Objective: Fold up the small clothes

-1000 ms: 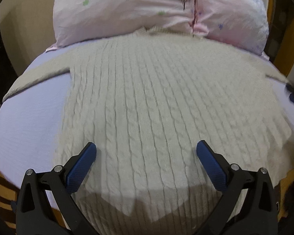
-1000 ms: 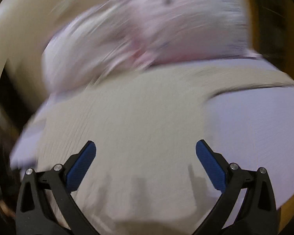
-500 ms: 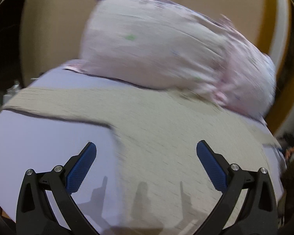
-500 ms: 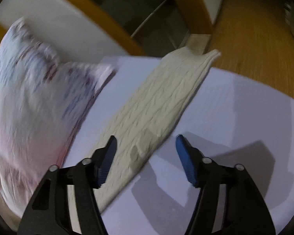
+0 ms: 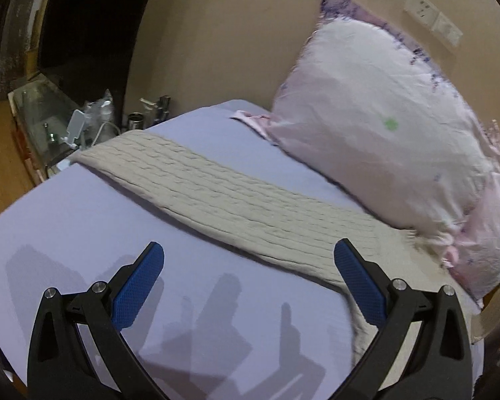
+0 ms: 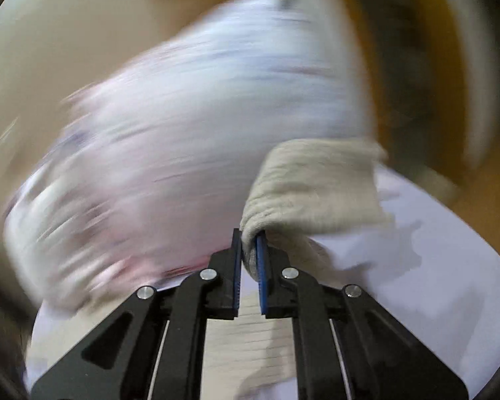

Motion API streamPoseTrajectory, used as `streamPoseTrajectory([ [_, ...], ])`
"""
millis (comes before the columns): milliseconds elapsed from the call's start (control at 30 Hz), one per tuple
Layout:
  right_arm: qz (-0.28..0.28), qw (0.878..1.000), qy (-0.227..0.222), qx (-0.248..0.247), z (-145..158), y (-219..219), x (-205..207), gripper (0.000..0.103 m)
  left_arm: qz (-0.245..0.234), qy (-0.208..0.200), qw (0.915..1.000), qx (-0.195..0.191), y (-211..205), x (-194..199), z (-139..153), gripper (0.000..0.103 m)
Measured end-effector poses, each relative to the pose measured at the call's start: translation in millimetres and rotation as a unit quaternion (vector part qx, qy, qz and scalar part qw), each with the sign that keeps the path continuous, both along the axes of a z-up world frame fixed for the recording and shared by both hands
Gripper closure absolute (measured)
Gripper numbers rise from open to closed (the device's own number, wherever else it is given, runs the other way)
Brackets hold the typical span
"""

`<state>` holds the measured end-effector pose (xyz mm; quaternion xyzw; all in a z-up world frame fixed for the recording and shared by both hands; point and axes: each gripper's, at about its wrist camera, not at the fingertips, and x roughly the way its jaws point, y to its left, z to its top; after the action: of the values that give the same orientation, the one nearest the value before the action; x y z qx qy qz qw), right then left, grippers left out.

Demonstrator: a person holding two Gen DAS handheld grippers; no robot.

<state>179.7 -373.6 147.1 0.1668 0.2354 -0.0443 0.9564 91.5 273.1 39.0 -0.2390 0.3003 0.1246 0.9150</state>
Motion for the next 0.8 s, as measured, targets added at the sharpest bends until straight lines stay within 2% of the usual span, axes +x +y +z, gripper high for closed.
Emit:
streamPoseTrajectory([
  [100,0.120,0.993,0.003,-0.018,-2,98,19,0.096,0.012,0.003,0.9999,-0.008,9,1,-1,0.001],
  [167,0.206,0.978,0.031,-0.025,-22,172,33,0.095,0.027,0.007,0.9994,-0.019,16,3,-3,0.001],
  [233,0.295,0.950,0.095,-0.031,-59,241,49,0.090,0.051,0.015,0.9977,-0.043,29,8,-7,0.001],
  [300,0.356,0.920,0.159,-0.025,-92,284,49,0.077,0.069,0.019,0.9956,-0.060,40,10,-11,0.001],
  [333,0.366,0.915,0.168,-0.024,-96,290,43,0.071,0.078,0.020,0.9944,-0.069,46,12,-13,0.001],
  [400,0.365,0.917,0.161,-0.026,-93,286,26,0.044,0.097,0.026,0.9918,-0.079,58,16,-17,0.001],
  [467,0.337,0.932,0.133,-0.014,-80,262,16,0.034,0.124,0.029,0.9868,-0.100,75,21,-23,0.006],
  [600,0.292,0.950,0.111,0.013,-60,202,3,0.027,0.156,0.010,0.9784,-0.135,103,26,-24,0.012],
  [633,0.279,0.954,0.109,0.015,-59,190,-1,0.027,0.161,0.007,0.9770,-0.140,109,28,-24,0.016],
  [700,0.265,0.958,0.110,0.019,-57,177,-2,0.026,0.182,0.003,0.9716,-0.151,123,30,-27,0.030],
  [733,0.257,0.960,0.111,0.025,-58,166,-4,0.026,0.190,0.002,0.9694,-0.156,129,31,-28,0.046],
  [767,0.253,0.961,0.112,0.029,-61,161,-3,0.026,0.196,0.006,0.9681,-0.157,133,32,-30,0.073],
  [800,0.246,0.962,0.111,0.037,-62,152,-4,0.026,0.204,0.024,0.9659,-0.158,138,36,-32,0.087],
])
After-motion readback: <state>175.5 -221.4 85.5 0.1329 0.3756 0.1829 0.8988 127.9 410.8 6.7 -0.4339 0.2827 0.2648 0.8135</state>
